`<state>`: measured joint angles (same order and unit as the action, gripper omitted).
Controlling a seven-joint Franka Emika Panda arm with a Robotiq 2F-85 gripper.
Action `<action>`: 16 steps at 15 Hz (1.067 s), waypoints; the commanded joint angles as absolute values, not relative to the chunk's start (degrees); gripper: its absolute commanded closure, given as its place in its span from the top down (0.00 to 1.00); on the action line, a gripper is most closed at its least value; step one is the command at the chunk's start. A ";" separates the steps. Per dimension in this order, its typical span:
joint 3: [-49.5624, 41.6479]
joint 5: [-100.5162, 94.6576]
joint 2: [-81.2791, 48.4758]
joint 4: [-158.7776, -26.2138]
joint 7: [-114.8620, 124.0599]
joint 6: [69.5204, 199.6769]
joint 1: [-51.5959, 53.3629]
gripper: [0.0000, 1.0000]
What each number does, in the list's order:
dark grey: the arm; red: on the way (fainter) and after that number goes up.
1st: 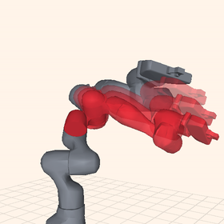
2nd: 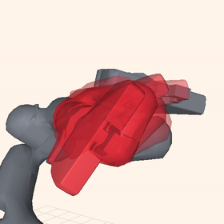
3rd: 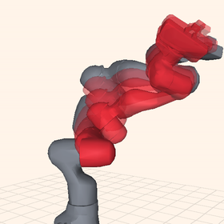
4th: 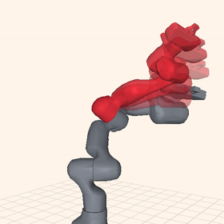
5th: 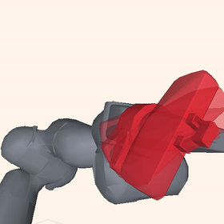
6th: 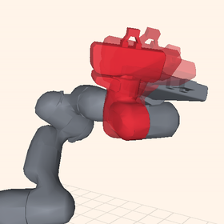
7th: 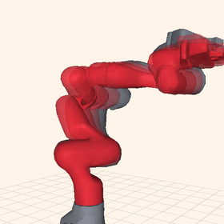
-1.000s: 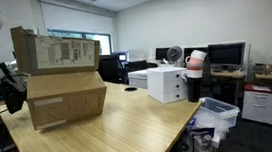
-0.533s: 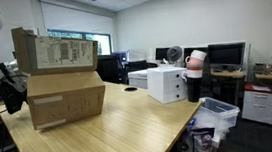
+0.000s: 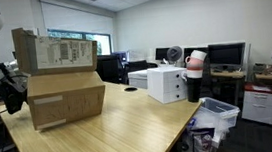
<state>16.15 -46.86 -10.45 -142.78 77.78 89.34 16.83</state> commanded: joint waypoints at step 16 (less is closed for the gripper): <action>16.09 -55.33 -9.71 -142.84 84.36 79.38 17.71 0.06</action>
<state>16.02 -54.51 -10.42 -142.67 83.77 82.92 17.02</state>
